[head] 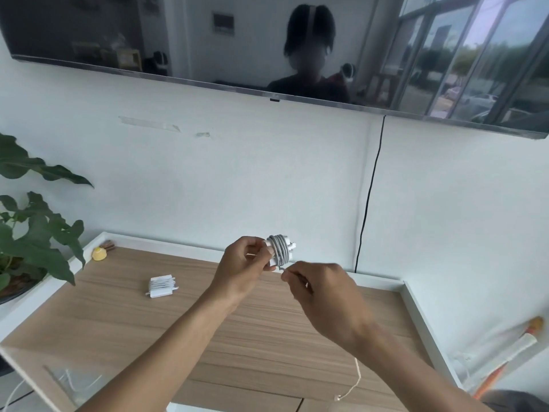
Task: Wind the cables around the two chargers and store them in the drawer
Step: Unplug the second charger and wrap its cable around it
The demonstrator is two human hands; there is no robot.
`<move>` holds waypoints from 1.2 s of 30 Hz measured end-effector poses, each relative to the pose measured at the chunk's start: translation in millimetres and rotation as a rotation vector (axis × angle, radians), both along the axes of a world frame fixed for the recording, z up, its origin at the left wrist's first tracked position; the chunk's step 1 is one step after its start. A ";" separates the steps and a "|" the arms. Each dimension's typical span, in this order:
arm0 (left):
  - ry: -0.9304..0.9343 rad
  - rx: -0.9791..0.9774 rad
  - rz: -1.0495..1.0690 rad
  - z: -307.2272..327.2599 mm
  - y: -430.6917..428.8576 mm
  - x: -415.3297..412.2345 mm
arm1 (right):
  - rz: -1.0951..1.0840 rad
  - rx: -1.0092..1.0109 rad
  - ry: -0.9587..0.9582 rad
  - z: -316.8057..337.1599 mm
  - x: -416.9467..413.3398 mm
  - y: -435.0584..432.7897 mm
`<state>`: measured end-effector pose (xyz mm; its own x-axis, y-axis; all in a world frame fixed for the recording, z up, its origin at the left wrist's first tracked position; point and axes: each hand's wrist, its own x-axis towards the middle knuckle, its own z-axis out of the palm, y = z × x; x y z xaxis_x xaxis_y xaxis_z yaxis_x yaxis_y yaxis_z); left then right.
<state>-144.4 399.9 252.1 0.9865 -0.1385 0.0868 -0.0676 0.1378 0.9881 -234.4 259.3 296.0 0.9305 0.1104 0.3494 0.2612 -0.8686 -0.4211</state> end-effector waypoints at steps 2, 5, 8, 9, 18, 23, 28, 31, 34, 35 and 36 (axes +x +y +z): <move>-0.057 0.043 -0.040 0.6 0.9 -3.6 | -0.021 -0.075 -0.046 12.0 5.2 -4.9; -0.129 0.089 -0.133 0.9 5.0 -3.9 | -0.039 -0.140 -0.045 27.6 10.7 -14.7; -0.165 0.183 -0.222 4.5 7.8 -6.0 | -0.001 -0.222 -0.005 40.1 12.7 -19.5; -0.171 0.205 -0.278 6.0 8.3 -6.8 | 0.014 -0.244 0.008 43.7 13.4 -19.5; -0.102 0.072 -0.597 16.0 21.4 -23.0 | 0.157 0.212 0.283 29.5 38.4 -40.9; 0.020 -0.137 -0.601 19.2 21.7 -27.1 | 0.199 0.461 0.389 -1.8 35.6 -37.1; 0.075 -0.188 -0.295 12.0 9.7 -21.1 | 0.090 0.321 0.200 -42.0 18.8 -13.4; 0.062 -0.135 -0.113 0.9 3.5 -16.3 | 0.073 0.130 0.101 -43.9 15.9 -10.5; -0.013 -0.064 -0.018 -8.4 2.5 -13.1 | 0.072 -0.003 0.056 -35.0 12.4 -9.0; -0.038 -0.049 -0.003 -10.8 1.8 -13.1 | 0.066 -0.037 0.045 -31.0 11.1 -9.2; -0.056 -0.041 0.011 -12.7 1.1 -13.5 | 0.054 -0.071 0.035 -27.2 10.4 -9.3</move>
